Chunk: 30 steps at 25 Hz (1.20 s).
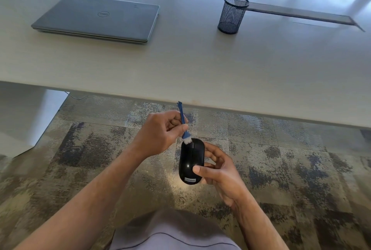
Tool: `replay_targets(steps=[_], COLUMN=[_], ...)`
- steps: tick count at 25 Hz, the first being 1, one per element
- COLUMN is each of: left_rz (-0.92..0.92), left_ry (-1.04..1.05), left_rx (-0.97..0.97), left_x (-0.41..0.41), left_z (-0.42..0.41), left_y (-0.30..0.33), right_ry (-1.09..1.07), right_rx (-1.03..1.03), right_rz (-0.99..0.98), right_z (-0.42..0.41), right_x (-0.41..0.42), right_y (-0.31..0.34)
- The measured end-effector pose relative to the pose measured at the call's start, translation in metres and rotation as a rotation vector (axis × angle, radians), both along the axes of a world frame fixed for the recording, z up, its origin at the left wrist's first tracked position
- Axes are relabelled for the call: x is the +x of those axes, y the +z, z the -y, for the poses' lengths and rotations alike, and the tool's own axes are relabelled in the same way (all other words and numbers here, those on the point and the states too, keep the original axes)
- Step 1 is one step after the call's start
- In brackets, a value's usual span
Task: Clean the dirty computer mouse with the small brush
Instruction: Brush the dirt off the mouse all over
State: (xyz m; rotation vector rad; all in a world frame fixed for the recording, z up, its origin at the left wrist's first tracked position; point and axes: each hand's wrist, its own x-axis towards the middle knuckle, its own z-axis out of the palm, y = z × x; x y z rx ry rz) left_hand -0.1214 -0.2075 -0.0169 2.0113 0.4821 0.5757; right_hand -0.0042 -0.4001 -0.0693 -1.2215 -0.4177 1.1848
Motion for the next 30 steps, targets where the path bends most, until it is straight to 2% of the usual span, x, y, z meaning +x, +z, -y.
replay_targets(steps=[2,5,7,11,13,16,18,21,26,28,30], left_rz=[0.030,-0.027,-0.064,-0.022,0.001,0.035,0.014,-0.014,-0.005,0.014,0.064], left_ry=[-0.122,-0.284,-0.240,-0.024,0.008,-0.126,-0.163,-0.069,0.116,0.154,0.105], left_rx=[-0.093,-0.097,-0.028,0.096,0.047,-0.144,-0.134,-0.050,-0.063,-0.098,-0.175], left_x=[-0.004,-0.010,-0.011,-0.012,-0.013,-0.015,-0.013,-0.009,-0.004,-0.004,-0.004], left_z=[0.003,0.012,0.014,0.008,0.005,0.008,0.011,0.004,-0.011,-0.012,-0.011], left_y=[0.001,-0.001,-0.003,-0.003,-0.004,-0.007,-0.012,-0.020,-0.021,-0.016,-0.006], right_ry=[-0.002,0.008,0.010,-0.005,-0.006,0.000,0.008,0.024,0.042,0.047,0.048], right_rx=[0.017,0.018,0.020,0.020,0.018,0.018,0.022,0.024,0.035,0.032,0.010], right_rz=[-0.003,0.021,0.017,-0.025,-0.028,-0.029,-0.016,-0.005,-0.027,-0.018,0.019], right_z=[-0.001,-0.003,-0.004,-0.004,-0.004,-0.005,-0.005,-0.003,-0.001,-0.002,-0.002], right_x=[0.001,0.002,0.003,0.003,0.003,0.003,0.004,0.003,0.001,0.000,0.000], right_y=[0.002,0.002,0.001,-0.002,-0.003,-0.001,0.000,0.002,0.000,0.001,0.003])
